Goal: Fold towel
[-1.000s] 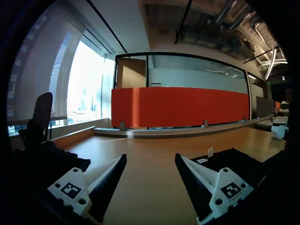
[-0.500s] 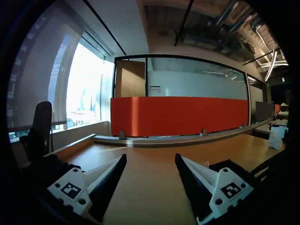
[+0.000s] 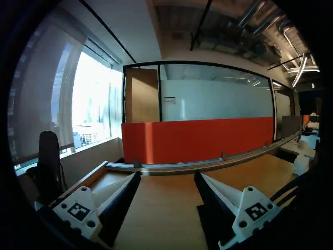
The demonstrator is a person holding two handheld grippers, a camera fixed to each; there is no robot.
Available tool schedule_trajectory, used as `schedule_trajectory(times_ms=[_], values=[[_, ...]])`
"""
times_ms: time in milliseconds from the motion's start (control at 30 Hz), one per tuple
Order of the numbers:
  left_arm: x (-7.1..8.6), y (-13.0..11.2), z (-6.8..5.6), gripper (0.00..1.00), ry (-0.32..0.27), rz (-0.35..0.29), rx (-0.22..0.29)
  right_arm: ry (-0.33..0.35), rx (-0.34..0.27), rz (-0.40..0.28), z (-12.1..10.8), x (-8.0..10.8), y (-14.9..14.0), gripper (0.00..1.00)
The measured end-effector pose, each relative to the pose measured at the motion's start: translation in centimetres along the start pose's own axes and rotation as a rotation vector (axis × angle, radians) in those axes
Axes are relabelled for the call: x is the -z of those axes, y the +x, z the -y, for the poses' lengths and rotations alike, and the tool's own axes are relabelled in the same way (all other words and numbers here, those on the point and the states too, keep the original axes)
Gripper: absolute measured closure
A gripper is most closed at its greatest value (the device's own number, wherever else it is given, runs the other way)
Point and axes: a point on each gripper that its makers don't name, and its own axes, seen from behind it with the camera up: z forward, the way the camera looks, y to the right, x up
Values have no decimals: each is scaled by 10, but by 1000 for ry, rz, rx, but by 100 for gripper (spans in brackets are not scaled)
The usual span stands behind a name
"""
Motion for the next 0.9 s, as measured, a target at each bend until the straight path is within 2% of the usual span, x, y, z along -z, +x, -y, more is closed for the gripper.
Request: schedule_trajectory(times_ms=[300,567,800,900], values=[[-1,19,-7,4,-56,39,-11,51,54,48,8,7,16,0],[4,6,-26,4,-170,117,-40,188,96,122,38,18,10,0],[15,-10,-50,4,-280,175,-55,321,133,208,67,25,-10,0],[18,-18,-56,4,-307,190,-59,373,143,239,78,28,-18,0]])
